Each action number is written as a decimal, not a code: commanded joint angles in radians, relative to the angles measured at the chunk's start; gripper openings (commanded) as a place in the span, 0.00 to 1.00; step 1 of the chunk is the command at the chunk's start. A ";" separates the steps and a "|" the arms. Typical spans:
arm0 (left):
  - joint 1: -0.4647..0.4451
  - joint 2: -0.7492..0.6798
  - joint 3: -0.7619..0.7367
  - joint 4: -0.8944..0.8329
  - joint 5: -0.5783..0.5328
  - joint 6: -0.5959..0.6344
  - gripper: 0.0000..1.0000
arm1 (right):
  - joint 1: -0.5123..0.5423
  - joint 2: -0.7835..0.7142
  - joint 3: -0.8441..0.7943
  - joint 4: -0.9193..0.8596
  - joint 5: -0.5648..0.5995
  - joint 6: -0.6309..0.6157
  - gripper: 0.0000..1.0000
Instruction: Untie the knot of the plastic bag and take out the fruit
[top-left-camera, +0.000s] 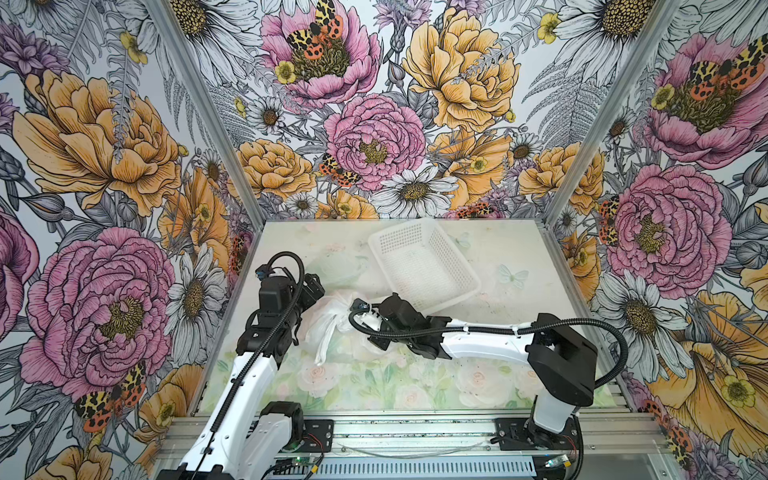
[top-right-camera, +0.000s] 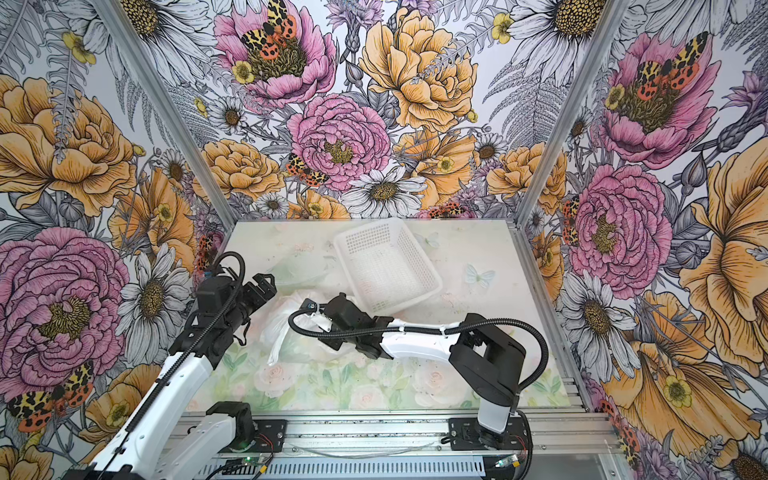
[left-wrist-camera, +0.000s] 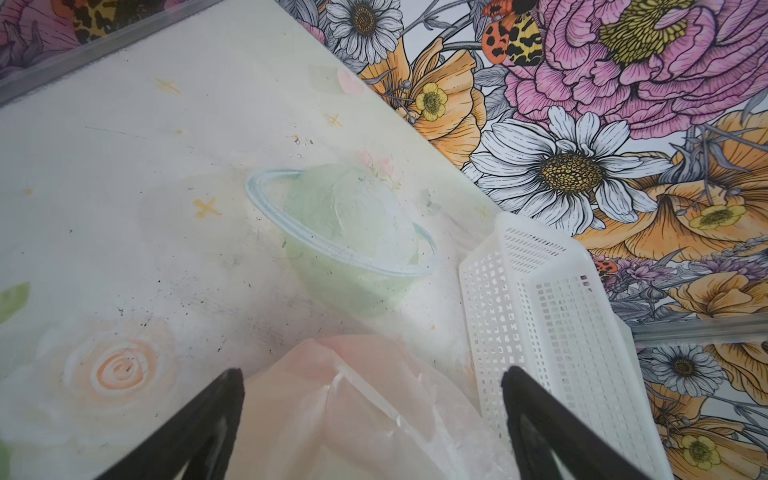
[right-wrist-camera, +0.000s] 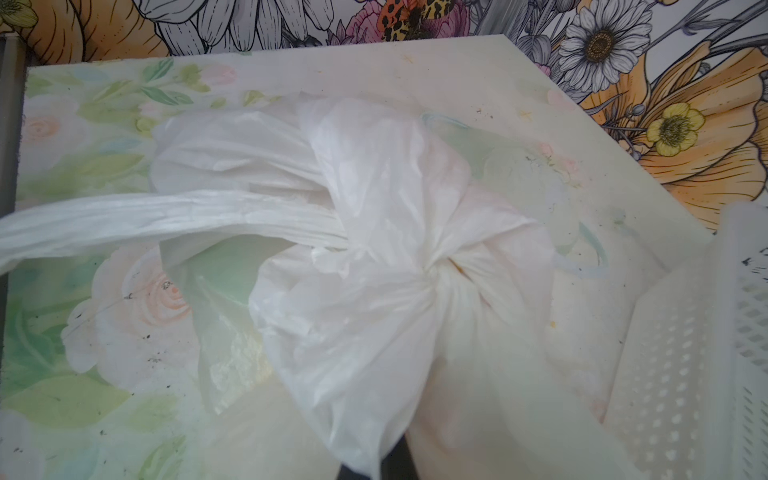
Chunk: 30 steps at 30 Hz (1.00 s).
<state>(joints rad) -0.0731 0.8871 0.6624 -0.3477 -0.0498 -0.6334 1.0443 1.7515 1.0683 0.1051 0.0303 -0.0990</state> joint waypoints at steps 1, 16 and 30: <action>-0.011 0.026 0.032 0.016 0.042 -0.011 0.97 | -0.023 -0.059 -0.047 0.133 0.008 -0.011 0.00; -0.103 0.231 0.112 0.011 0.096 0.000 0.99 | -0.034 -0.032 -0.060 0.169 -0.013 -0.028 0.00; -0.138 0.273 0.144 -0.019 -0.007 0.028 0.00 | -0.043 -0.028 -0.064 0.176 0.013 -0.021 0.00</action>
<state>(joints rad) -0.2085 1.2045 0.7940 -0.3599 0.0074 -0.6209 1.0130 1.7283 1.0065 0.2306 0.0303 -0.1219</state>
